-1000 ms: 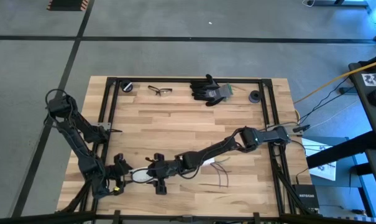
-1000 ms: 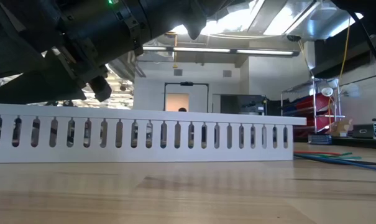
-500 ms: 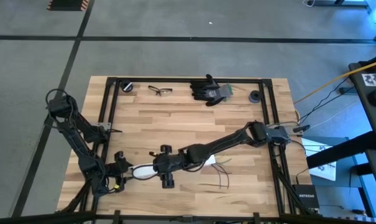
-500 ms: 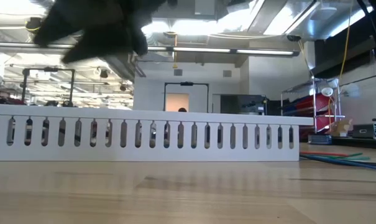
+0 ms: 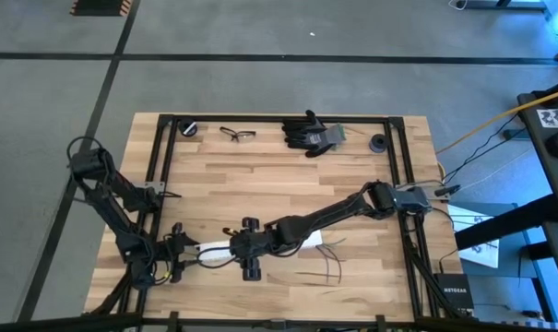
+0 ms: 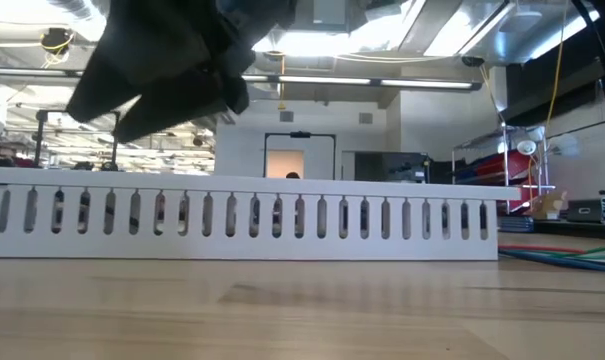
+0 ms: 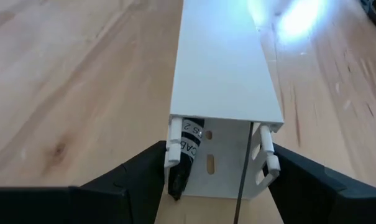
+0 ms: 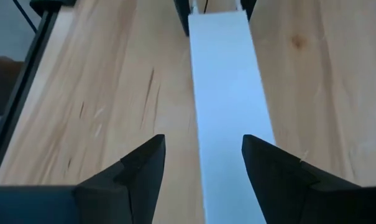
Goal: Ziptie cables
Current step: Close the cable duct
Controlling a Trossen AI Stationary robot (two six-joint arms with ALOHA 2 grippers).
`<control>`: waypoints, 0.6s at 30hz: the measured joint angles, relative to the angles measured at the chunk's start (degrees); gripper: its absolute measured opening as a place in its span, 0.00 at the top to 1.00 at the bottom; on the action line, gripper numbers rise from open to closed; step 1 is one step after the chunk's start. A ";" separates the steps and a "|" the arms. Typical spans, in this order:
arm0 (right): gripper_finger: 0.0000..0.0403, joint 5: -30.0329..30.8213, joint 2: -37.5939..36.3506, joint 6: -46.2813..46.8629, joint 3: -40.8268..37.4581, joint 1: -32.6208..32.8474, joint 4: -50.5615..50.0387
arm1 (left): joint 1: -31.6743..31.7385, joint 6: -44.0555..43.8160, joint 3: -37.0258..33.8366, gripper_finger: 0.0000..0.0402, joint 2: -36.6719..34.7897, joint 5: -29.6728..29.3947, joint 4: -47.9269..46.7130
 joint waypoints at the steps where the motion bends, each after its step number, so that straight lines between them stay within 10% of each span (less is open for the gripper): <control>1: 0.50 -0.36 0.45 0.44 0.00 0.00 -0.14 | -0.02 0.26 -0.43 0.41 0.23 -0.62 1.15; 18: 0.50 2.64 3.23 3.59 -1.66 -0.17 3.71 | 0.09 0.89 -0.89 0.41 7.96 -6.92 6.45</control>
